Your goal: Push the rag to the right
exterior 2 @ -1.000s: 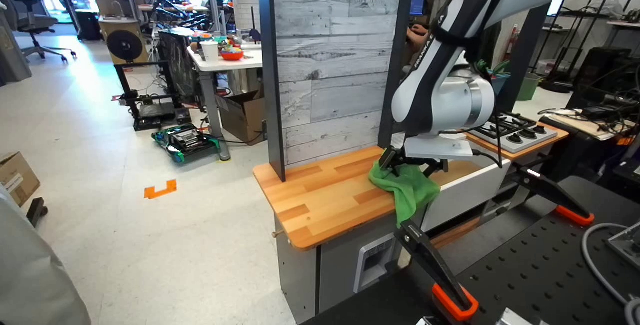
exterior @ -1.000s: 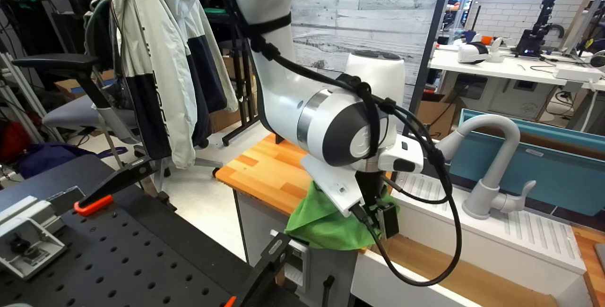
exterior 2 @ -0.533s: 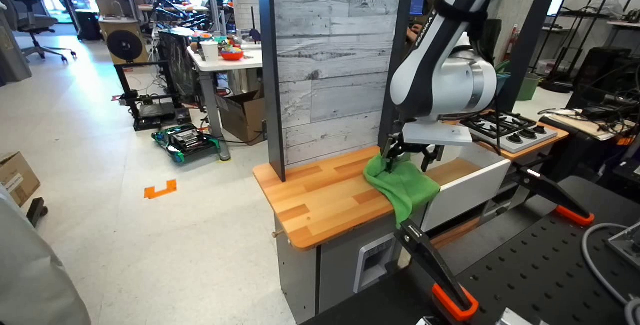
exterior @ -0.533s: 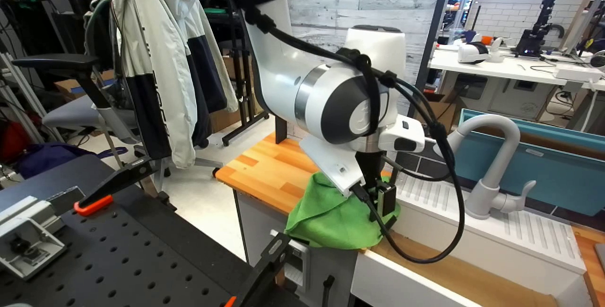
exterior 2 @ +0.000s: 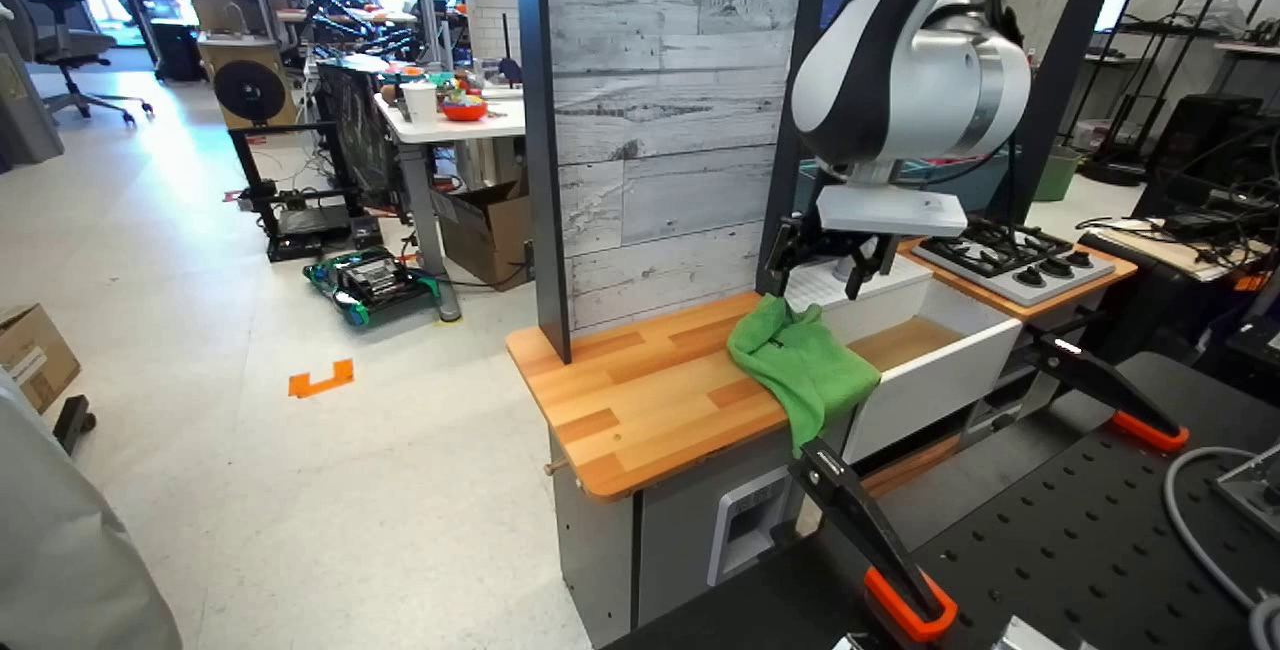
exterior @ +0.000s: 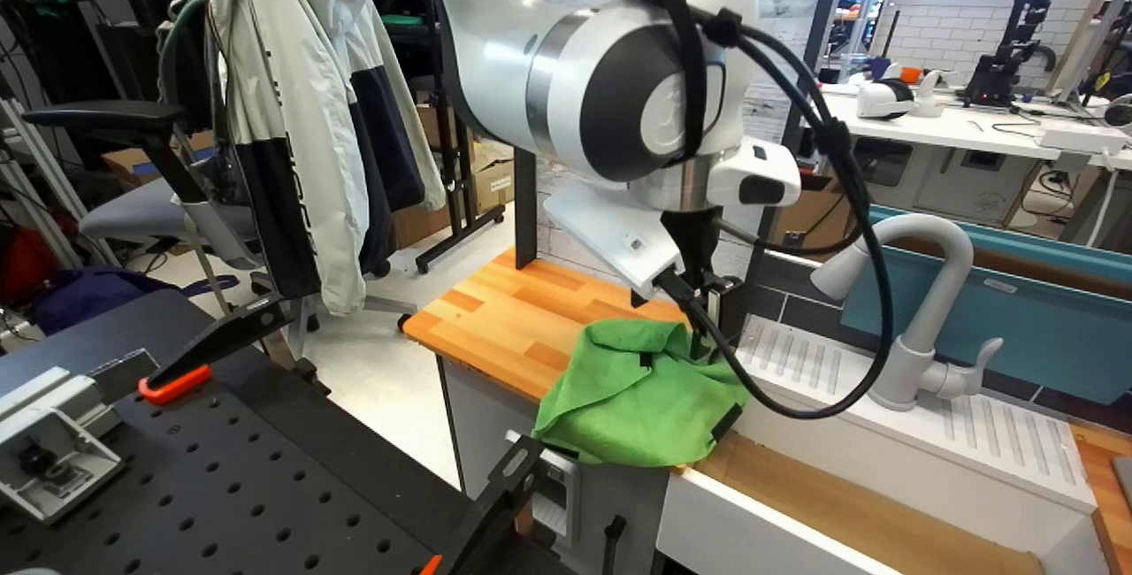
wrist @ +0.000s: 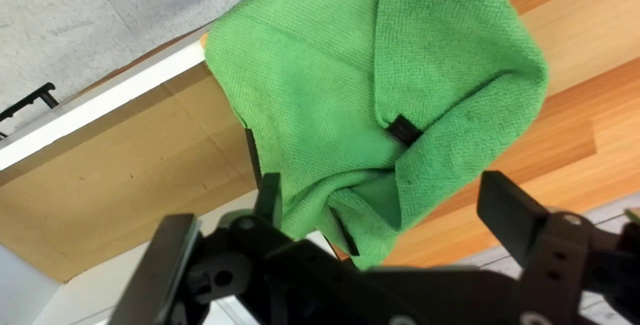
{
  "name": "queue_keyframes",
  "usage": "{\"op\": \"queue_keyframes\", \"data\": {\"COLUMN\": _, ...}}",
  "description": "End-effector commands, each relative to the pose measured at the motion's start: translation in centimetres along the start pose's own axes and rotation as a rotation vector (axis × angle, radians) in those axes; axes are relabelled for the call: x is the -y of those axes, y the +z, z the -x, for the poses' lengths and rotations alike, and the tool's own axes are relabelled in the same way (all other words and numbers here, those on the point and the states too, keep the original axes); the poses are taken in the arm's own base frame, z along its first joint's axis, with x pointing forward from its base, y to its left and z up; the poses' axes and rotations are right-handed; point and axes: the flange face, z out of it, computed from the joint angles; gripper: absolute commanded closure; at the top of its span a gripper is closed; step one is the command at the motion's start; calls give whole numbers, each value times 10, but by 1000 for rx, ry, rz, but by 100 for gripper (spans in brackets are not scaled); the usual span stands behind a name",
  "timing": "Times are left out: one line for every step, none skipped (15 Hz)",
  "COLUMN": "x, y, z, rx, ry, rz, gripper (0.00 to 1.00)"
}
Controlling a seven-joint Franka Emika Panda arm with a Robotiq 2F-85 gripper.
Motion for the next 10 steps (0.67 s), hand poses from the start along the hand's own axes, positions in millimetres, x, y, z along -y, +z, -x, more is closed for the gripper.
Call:
{"op": "queue_keyframes", "data": {"x": 12, "y": -49, "z": 20, "rx": -21, "ry": -49, "rz": -28, "gripper": 0}}
{"op": "queue_keyframes", "data": {"x": 18, "y": -57, "z": 24, "rx": -27, "ry": -57, "rz": -35, "gripper": 0}}
{"op": "queue_keyframes", "data": {"x": 23, "y": -60, "z": 27, "rx": -18, "ry": -73, "rz": -37, "gripper": 0}}
{"op": "queue_keyframes", "data": {"x": 16, "y": -44, "z": 11, "rx": -16, "ry": -43, "rz": -26, "gripper": 0}}
{"op": "queue_keyframes", "data": {"x": 21, "y": -50, "z": 15, "rx": -16, "ry": -52, "rz": -31, "gripper": 0}}
{"op": "queue_keyframes", "data": {"x": 25, "y": -53, "z": 18, "rx": -15, "ry": -59, "rz": -33, "gripper": 0}}
{"op": "queue_keyframes", "data": {"x": 26, "y": -54, "z": 21, "rx": -13, "ry": -62, "rz": -33, "gripper": 0}}
{"op": "queue_keyframes", "data": {"x": 26, "y": -54, "z": 22, "rx": -10, "ry": -63, "rz": -32, "gripper": 0}}
{"op": "queue_keyframes", "data": {"x": 25, "y": -54, "z": 23, "rx": -8, "ry": -63, "rz": -31, "gripper": 0}}
{"op": "queue_keyframes", "data": {"x": 25, "y": -53, "z": 24, "rx": -7, "ry": -62, "rz": -31, "gripper": 0}}
